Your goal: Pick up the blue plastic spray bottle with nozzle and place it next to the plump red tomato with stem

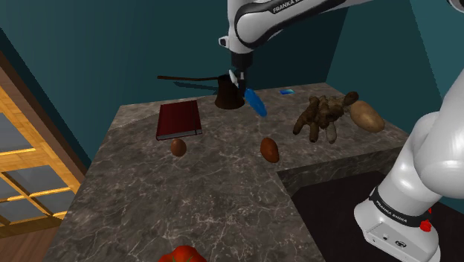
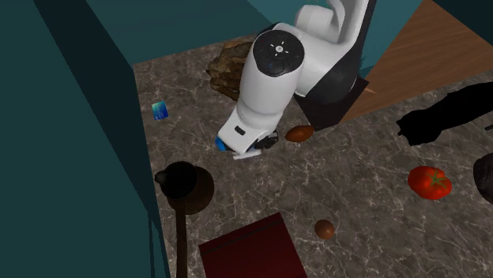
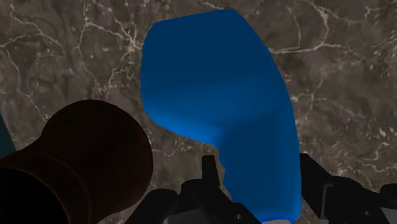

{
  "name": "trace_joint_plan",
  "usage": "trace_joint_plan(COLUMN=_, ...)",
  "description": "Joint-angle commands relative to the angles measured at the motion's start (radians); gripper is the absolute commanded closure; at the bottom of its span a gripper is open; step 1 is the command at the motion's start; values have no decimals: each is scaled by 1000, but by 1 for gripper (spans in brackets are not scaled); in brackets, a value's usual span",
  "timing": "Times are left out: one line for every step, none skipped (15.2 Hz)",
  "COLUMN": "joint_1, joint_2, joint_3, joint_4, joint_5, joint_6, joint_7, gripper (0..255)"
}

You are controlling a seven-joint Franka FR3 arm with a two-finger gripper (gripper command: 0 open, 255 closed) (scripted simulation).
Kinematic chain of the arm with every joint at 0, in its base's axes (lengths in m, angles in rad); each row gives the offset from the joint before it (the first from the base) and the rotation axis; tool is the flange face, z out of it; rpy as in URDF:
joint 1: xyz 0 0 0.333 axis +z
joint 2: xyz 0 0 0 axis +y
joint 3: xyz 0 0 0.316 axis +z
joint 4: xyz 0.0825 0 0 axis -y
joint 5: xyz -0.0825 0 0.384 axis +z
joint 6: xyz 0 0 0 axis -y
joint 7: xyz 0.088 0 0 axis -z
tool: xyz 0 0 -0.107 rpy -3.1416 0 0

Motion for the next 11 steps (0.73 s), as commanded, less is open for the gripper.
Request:
trace_joint_plan(joint_1=-1, joint_2=-6, joint_3=0, joint_4=13, joint_5=1, joint_6=-19, joint_7=-4, gripper=255)
trace_joint_plan(joint_1=11, joint_2=-13, joint_3=11, joint_4=5, joint_5=-1, joint_6=-21, joint_7=20, gripper=255)
trace_joint_plan(joint_1=23, joint_2=-20, joint_3=22, joint_4=-3, joint_5=-2, joint_6=-22, joint_7=44, gripper=255)
trace_joint_plan(joint_1=35, joint_2=-26, joint_3=33, joint_4=-10, joint_5=-4, joint_6=-25, joint_7=67, gripper=255)
trace_joint_plan(joint_1=47, joint_2=-32, joint_3=45, joint_4=-16, joint_5=-5, joint_6=-27, joint_7=91, gripper=255)
trace_joint_plan(joint_1=59, joint_2=-36, joint_3=56, joint_4=-20, joint_5=-6, joint_6=-30, joint_7=115, gripper=255)
trace_joint_plan(joint_1=71, joint_2=-39, joint_3=68, joint_4=-23, joint_5=-7, joint_6=-32, joint_7=139, gripper=255)
trace_joint_plan(joint_1=83, joint_2=-41, joint_3=80, joint_4=-25, joint_5=-8, joint_6=-36, joint_7=162, gripper=255)
trace_joint_plan(joint_1=94, joint_2=-43, joint_3=91, joint_4=-26, joint_5=-8, joint_6=-39, joint_7=186, gripper=255)
trace_joint_plan(joint_1=106, joint_2=-43, joint_3=103, joint_4=-26, joint_5=-9, joint_6=-43, joint_7=210, gripper=255)
trace_joint_plan(joint_1=118, joint_2=-43, joint_3=115, joint_4=-24, joint_5=-10, joint_6=-46, joint_7=234, gripper=255)
